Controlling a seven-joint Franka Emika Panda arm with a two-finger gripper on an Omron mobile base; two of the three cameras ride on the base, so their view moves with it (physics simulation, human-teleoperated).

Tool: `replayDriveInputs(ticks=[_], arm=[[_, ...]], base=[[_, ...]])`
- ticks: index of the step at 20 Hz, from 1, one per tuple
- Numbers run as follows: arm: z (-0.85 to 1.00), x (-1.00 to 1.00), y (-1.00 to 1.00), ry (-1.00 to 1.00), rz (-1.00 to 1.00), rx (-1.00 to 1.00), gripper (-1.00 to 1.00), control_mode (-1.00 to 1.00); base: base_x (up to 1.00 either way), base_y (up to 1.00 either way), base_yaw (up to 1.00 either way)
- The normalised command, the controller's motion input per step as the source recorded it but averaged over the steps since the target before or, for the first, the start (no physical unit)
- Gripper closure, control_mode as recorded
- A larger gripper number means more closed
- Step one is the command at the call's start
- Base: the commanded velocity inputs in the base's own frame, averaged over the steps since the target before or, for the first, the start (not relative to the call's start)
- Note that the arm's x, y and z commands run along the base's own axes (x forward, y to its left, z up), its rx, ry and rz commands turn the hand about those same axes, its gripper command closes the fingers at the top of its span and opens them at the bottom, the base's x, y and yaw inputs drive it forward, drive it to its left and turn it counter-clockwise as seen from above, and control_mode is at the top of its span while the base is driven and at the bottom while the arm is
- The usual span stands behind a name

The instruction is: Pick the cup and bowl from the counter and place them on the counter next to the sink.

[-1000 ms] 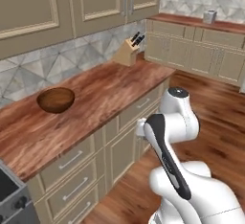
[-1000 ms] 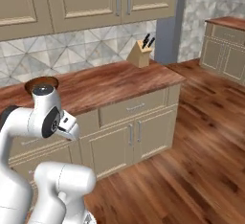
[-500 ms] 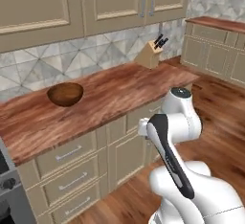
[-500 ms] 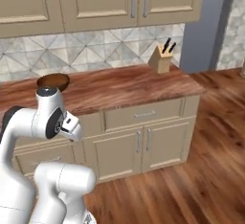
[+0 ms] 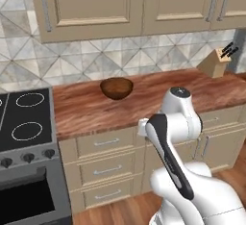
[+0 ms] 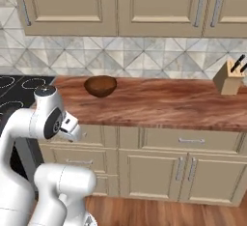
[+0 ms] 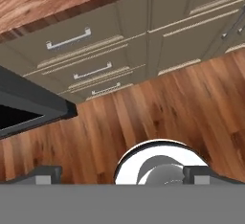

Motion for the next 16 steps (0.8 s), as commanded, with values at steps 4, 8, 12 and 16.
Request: replayDriveInputs(ticks=[4,8,12,16], arm=[[0.00,0.00,0.00,0.00,0.00,0.00,-1.00,1.00],[0.00,0.00,0.00,0.00,0.00,0.00,-1.00,1.00],[0.00,0.00,0.00,0.00,0.00,0.00,-1.00,1.00],[0.00,0.00,0.00,0.00,0.00,0.00,-1.00,1.00]], base=[[0.90,-0.30,0.24],[1.00,-0.10,0.10],[0.98,0.00,0.01],[0.76,-0.01,0.03]])
